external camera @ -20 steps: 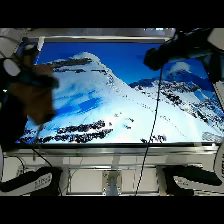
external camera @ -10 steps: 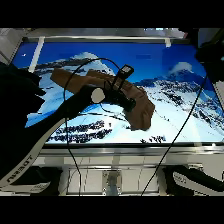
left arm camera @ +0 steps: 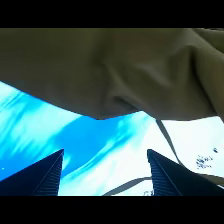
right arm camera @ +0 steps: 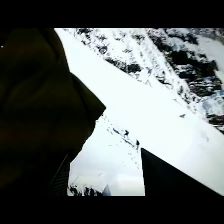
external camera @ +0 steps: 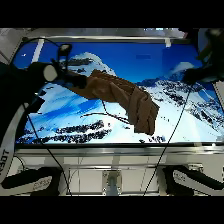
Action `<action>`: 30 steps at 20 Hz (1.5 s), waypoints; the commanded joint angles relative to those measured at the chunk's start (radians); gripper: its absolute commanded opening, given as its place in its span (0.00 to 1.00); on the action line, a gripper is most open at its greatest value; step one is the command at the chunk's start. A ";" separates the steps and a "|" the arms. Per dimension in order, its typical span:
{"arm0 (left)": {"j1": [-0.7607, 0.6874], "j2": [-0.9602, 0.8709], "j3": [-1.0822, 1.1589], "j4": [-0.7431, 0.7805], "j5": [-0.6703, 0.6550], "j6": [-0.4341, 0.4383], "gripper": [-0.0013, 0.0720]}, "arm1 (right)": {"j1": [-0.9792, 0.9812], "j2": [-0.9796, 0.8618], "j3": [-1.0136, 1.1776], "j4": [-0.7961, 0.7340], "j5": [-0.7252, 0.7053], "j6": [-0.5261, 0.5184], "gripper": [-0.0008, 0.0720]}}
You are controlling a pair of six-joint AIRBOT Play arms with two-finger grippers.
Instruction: Fold the clothes and pants, and hang the long-sleeved shirts on hangers.
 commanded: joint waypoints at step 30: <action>0.248 -0.122 -0.002 -0.144 0.191 0.033 0.62 | 0.305 0.226 -0.255 -0.472 -0.062 0.173 0.05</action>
